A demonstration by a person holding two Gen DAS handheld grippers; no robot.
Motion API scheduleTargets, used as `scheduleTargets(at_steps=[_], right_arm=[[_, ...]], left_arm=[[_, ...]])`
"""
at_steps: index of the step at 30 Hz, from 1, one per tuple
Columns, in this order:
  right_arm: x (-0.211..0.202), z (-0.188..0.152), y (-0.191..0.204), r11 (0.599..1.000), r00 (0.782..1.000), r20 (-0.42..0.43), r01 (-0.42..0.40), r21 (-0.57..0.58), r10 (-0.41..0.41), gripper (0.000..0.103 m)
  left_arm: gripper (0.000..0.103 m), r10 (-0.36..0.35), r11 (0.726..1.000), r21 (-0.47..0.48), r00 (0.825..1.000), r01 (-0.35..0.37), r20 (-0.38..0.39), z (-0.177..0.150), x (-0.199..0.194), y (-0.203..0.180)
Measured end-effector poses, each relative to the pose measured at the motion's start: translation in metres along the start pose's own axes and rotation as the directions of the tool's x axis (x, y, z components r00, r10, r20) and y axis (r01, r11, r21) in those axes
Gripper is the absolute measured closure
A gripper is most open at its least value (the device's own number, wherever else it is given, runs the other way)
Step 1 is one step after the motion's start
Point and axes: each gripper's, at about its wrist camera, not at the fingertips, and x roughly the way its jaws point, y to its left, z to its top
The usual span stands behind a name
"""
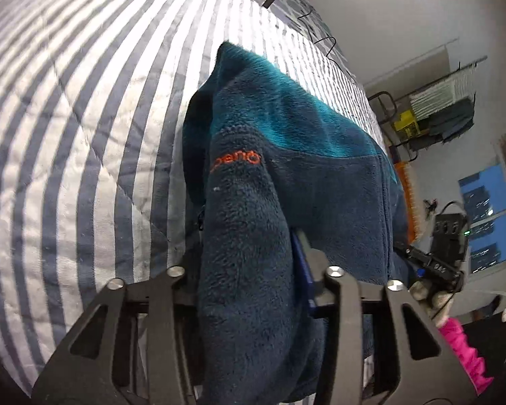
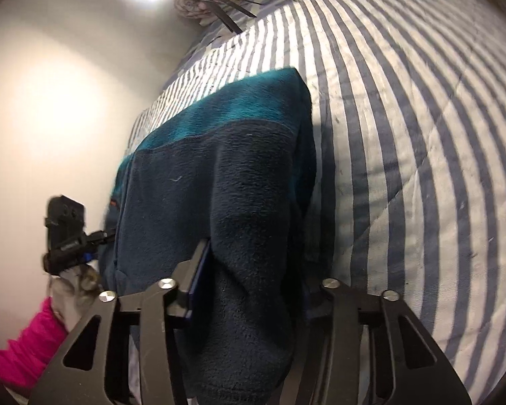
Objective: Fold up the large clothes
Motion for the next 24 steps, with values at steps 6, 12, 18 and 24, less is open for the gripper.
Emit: scheduleTargets(at_steps=[6,12,18,24], right_arm=[[-0.007,0.001,0.036,0.985,0.990,0.031,0.142,-0.101,-0.140,0.075],[-0.015,0.001,0.066,0.950,0.969,0.076,0.245,-0.195,-0.235,0.077],[-0.023,0.003,0.086,0.889,0.931,0.123,0.366,-0.276,-0.345,0.078],[-0.034,0.010,0.095,0.815,0.875,0.186,0.483,-0.320,-0.446,0.078]], left_arm=[[0.072,0.056,0.993,0.104,0.997,-0.062,0.060,-0.002,-0.013,-0.036],[0.073,0.075,0.985,0.149,0.994,-0.087,0.083,-0.003,-0.018,-0.047],[0.074,0.066,0.979,0.189,0.995,-0.080,0.080,0.002,-0.013,-0.066],[0.074,0.049,0.971,0.228,0.995,-0.069,0.089,0.015,-0.006,-0.083]])
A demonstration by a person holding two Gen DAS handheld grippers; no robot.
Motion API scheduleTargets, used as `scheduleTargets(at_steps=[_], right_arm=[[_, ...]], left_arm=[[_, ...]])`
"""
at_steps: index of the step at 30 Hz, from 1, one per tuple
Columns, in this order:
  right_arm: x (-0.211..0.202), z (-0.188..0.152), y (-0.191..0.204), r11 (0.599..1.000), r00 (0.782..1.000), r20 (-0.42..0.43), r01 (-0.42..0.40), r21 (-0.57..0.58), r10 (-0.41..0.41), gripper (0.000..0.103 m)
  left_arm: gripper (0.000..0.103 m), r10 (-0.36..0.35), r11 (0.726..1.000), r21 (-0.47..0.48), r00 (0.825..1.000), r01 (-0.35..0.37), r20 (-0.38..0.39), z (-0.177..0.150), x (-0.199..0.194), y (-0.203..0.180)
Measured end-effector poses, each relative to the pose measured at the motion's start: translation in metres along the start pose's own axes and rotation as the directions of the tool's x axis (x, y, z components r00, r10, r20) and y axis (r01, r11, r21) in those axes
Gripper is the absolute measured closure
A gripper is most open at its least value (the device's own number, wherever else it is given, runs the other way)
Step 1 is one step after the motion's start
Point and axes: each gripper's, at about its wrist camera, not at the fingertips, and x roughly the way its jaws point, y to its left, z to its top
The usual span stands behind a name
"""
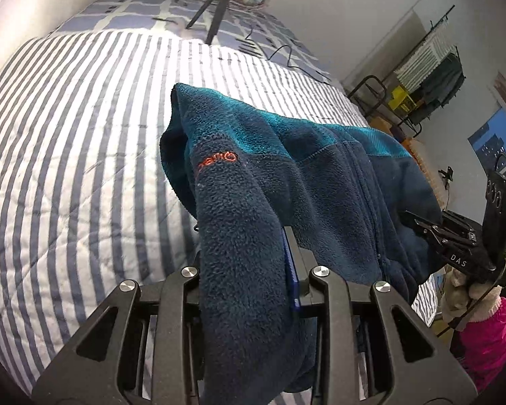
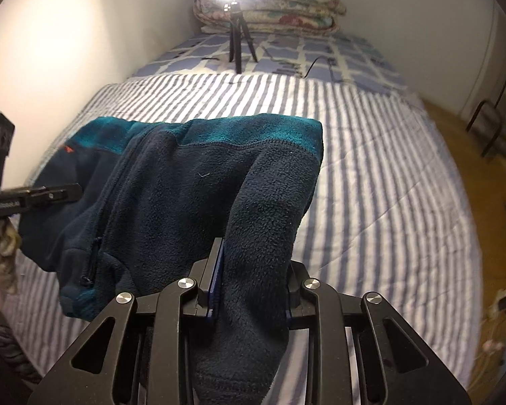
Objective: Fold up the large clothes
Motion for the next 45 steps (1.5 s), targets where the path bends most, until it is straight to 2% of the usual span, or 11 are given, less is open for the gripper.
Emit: scheduleTargets(at_steps=[6,11,16,23,34,38,45], right_arm=[[0.000,0.012,-0.008,0.996,0.996,0.020,0.087,-0.013,-0.087,0.078],[-0.001,0.019,-0.022,0.992,0.991,0.036,0.126,-0.009,-0.125,0.078],[0.002,0.031,-0.047,0.986,0.984,0.057,0.167,0.001,-0.167,0.078],[0.005,0.048,-0.085,0.976,0.971,0.097,0.219,0.013,-0.220,0.079],[0.031,0.089,-0.157,0.961,0.950,0.147,0.264,0.083,-0.274,0.079],[0.042,0.102,-0.174,0.953,0.939,0.164,0.290,0.091,-0.302,0.079],[0.060,0.121,-0.200,0.942,0.925,0.181,0.321,0.102,-0.334,0.079]], left_arm=[[0.075,-0.012,0.999,0.042,1.000,0.011,0.016,0.020,0.011,-0.014],[0.075,-0.016,0.996,0.093,1.000,0.014,0.021,0.042,0.030,-0.033],[0.075,-0.018,0.987,0.160,0.999,0.013,0.032,0.068,0.053,-0.058],[0.075,-0.041,0.977,0.209,0.998,0.030,0.048,0.103,0.088,-0.089],[0.075,-0.069,0.968,0.246,0.994,0.047,0.080,0.163,0.150,-0.125],[0.075,-0.081,0.968,0.244,0.993,0.057,0.091,0.188,0.173,-0.135],[0.075,-0.085,0.968,0.242,0.992,0.061,0.090,0.212,0.205,-0.140]])
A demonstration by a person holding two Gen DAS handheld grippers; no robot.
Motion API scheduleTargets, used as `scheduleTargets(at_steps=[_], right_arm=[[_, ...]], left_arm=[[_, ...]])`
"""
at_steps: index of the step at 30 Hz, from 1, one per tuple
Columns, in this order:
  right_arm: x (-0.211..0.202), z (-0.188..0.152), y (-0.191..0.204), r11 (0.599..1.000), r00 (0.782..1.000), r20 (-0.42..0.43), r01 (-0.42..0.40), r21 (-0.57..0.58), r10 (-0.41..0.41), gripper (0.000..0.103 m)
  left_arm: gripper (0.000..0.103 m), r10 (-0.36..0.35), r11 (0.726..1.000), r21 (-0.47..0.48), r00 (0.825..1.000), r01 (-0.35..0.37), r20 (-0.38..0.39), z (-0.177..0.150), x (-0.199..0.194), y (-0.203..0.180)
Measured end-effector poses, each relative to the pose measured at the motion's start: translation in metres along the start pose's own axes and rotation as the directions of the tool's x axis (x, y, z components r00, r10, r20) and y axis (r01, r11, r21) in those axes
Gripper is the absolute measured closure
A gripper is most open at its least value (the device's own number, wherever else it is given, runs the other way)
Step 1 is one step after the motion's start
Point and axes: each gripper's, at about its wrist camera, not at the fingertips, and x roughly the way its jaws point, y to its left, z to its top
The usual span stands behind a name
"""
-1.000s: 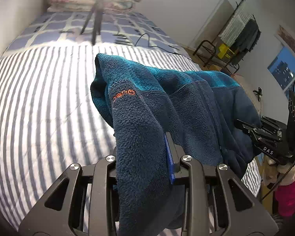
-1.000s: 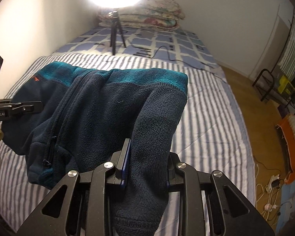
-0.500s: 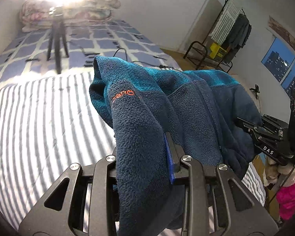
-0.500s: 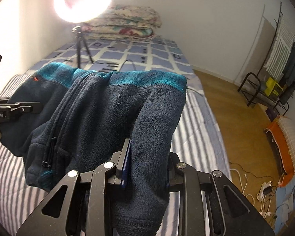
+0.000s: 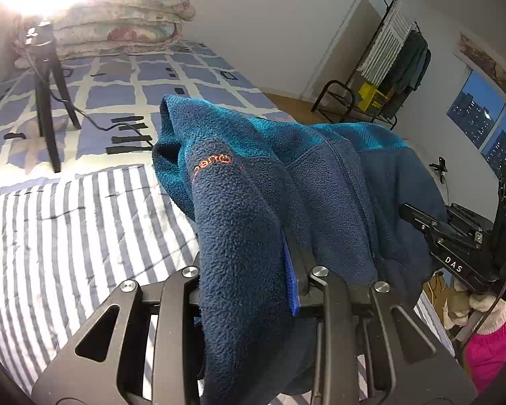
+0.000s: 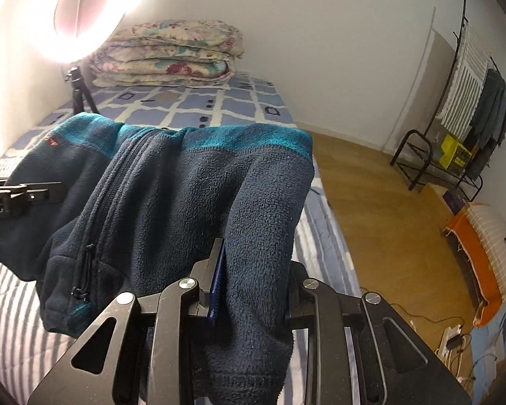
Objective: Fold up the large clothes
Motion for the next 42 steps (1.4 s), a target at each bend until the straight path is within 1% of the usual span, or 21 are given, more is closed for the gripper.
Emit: scheduleTargets(at_steps=[3,12,15,18,22,24,26,27,28,29,30,31,32,33,34,36,42], right_arm=[[0.010,0.003,-0.003,1.000,1.000,0.001,0.011,-0.011,-0.011,0.079],[0.038,0.008,-0.017,1.000,1.000,0.000,0.020,0.007,-0.020,0.079],[0.046,0.006,-0.019,1.000,1.000,-0.009,0.023,0.004,-0.023,0.079],[0.057,0.002,-0.020,1.000,0.999,-0.030,0.028,-0.012,-0.029,0.079],[0.072,-0.004,-0.015,0.996,0.996,-0.060,0.069,-0.054,-0.072,0.079],[0.078,-0.005,-0.018,0.996,0.994,-0.080,0.077,-0.051,-0.081,0.078],[0.082,-0.008,-0.021,0.994,0.990,-0.103,0.095,-0.049,-0.100,0.077],[0.084,-0.009,-0.021,0.993,0.987,-0.114,0.106,-0.055,-0.112,0.076],[0.084,-0.011,-0.021,0.992,0.986,-0.113,0.114,-0.058,-0.120,0.074],[0.084,-0.011,-0.020,0.991,0.986,-0.110,0.117,-0.061,-0.124,0.071],[0.084,-0.011,-0.020,0.990,0.985,-0.109,0.125,-0.062,-0.132,0.067],[0.085,-0.009,-0.020,0.989,0.984,-0.110,0.133,-0.063,-0.139,0.055],[0.084,-0.009,-0.021,0.985,0.981,-0.103,0.159,-0.067,-0.166,0.048],[0.082,-0.008,-0.022,0.976,0.973,-0.090,0.204,-0.080,-0.211,0.039],[0.081,-0.009,-0.024,0.972,0.970,-0.083,0.219,-0.088,-0.227,0.039],[0.081,-0.009,-0.029,0.975,0.972,-0.096,0.205,-0.084,-0.213,0.039],[0.072,-0.008,-0.028,0.969,0.967,-0.092,0.231,-0.092,-0.239,0.039]], left_arm=[[0.075,0.005,1.000,0.002,1.000,-0.005,0.002,0.005,0.011,0.000],[0.075,0.017,1.000,0.001,1.000,-0.017,0.000,0.019,0.043,0.001],[0.075,0.019,1.000,-0.007,1.000,-0.019,-0.017,0.018,0.054,0.003],[0.075,0.039,0.999,-0.007,0.999,-0.039,-0.036,0.012,0.065,0.006],[0.075,0.057,0.998,-0.019,0.997,-0.058,-0.051,0.007,0.072,0.015],[0.074,0.066,0.997,-0.028,0.996,-0.067,-0.059,0.003,0.074,0.019],[0.067,0.077,0.996,-0.033,0.995,-0.079,-0.062,0.002,0.074,0.022],[0.065,0.082,0.996,-0.037,0.995,-0.085,-0.062,0.001,0.073,0.022],[0.061,0.088,0.995,-0.043,0.994,-0.091,-0.062,0.001,0.072,0.023],[0.058,0.096,0.994,-0.044,0.993,-0.099,-0.064,0.001,0.071,0.023],[0.056,0.105,0.993,-0.044,0.992,-0.108,-0.066,0.001,0.069,0.024],[0.053,0.117,0.992,-0.041,0.991,-0.120,-0.063,0.001,0.067,0.024],[0.051,0.130,0.991,-0.038,0.990,-0.132,-0.055,0.001,0.064,0.025],[0.051,0.136,0.990,-0.033,0.989,-0.138,-0.052,0.001,0.062,0.025],[0.050,0.144,0.989,-0.025,0.988,-0.145,-0.052,0.001,0.060,0.024],[0.049,0.158,0.987,-0.021,0.986,-0.159,-0.055,0.002,0.056,0.024],[0.049,0.178,0.984,-0.005,0.984,-0.178,-0.030,0.001,0.033,0.014]])
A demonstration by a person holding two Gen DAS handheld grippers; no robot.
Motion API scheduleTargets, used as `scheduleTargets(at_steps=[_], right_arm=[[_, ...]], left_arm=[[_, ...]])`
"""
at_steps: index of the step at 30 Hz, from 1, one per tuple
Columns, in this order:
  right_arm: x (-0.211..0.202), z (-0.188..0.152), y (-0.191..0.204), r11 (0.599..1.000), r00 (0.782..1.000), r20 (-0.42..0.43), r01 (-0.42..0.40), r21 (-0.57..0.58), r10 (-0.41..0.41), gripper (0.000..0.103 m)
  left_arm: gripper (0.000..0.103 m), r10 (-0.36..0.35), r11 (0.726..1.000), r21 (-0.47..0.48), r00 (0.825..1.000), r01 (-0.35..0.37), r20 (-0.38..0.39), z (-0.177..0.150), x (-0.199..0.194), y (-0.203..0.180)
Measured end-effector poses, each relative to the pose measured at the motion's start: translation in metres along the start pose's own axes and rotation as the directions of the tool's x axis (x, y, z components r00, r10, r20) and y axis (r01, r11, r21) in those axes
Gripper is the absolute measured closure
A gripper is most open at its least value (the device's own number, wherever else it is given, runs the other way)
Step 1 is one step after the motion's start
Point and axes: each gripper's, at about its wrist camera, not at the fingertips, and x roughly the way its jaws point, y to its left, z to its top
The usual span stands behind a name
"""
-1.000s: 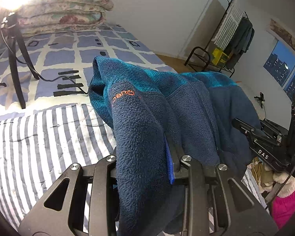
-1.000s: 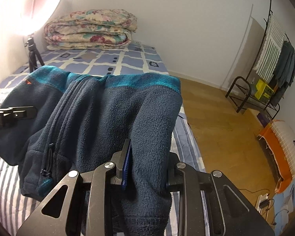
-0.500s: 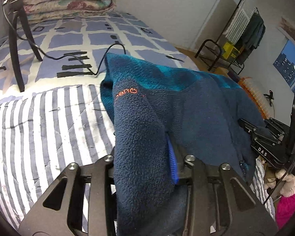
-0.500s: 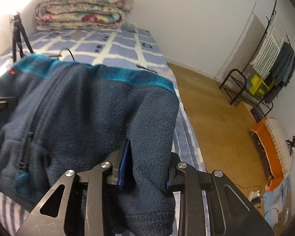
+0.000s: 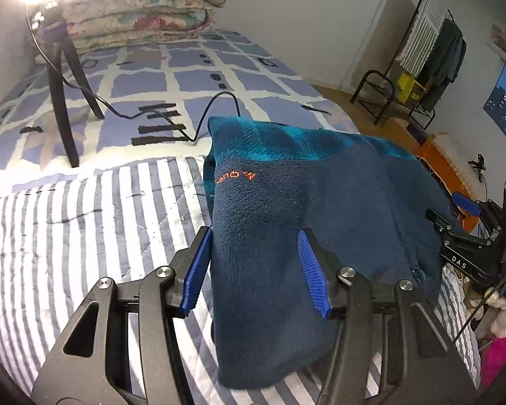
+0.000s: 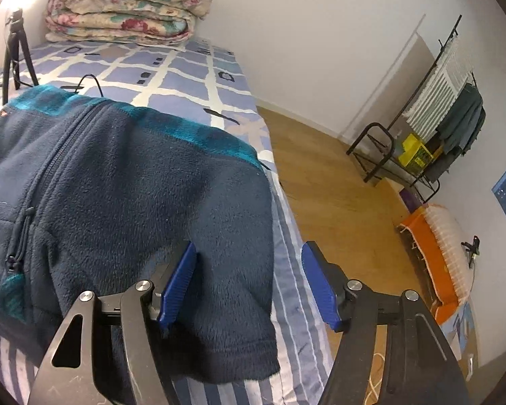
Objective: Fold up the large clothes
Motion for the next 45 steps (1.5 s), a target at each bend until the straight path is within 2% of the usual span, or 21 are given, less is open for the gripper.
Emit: scheduleTargets(at_steps=[9,17,22,26,30,40,45], right_arm=[[-0.053,0.001,-0.008,0.999,0.998,0.059,-0.029,0.030,0.027,0.039],[-0.131,-0.001,-0.022,0.995,0.988,0.133,-0.083,0.051,0.076,0.039],[-0.190,-0.010,-0.029,0.988,0.974,0.190,-0.142,0.064,0.127,0.039],[-0.231,-0.018,-0.031,0.984,0.962,0.228,-0.167,0.060,0.150,0.039],[-0.271,-0.032,-0.035,0.976,0.948,0.261,-0.205,0.073,0.180,0.039],[-0.372,-0.072,-0.036,0.963,0.912,0.343,-0.262,0.063,0.226,0.039],[-0.418,-0.095,-0.030,0.962,0.897,0.378,-0.268,0.050,0.230,0.039]], left_arm=[[0.049,0.010,0.999,0.050,0.998,-0.013,0.056,-0.005,-0.069,-0.023],[0.049,0.003,0.995,0.102,0.992,-0.016,0.127,-0.020,-0.165,-0.054],[0.049,-0.001,0.993,0.116,0.984,-0.020,0.179,-0.035,-0.228,-0.067],[0.049,0.010,0.990,0.133,0.976,-0.039,0.217,-0.055,-0.277,-0.079],[0.049,-0.009,0.988,0.149,0.967,-0.030,0.253,-0.076,-0.325,-0.089],[0.049,-0.025,0.972,0.226,0.937,-0.058,0.350,-0.135,-0.442,-0.120],[0.039,-0.024,0.969,0.236,0.923,-0.073,0.384,-0.171,-0.489,-0.129]])
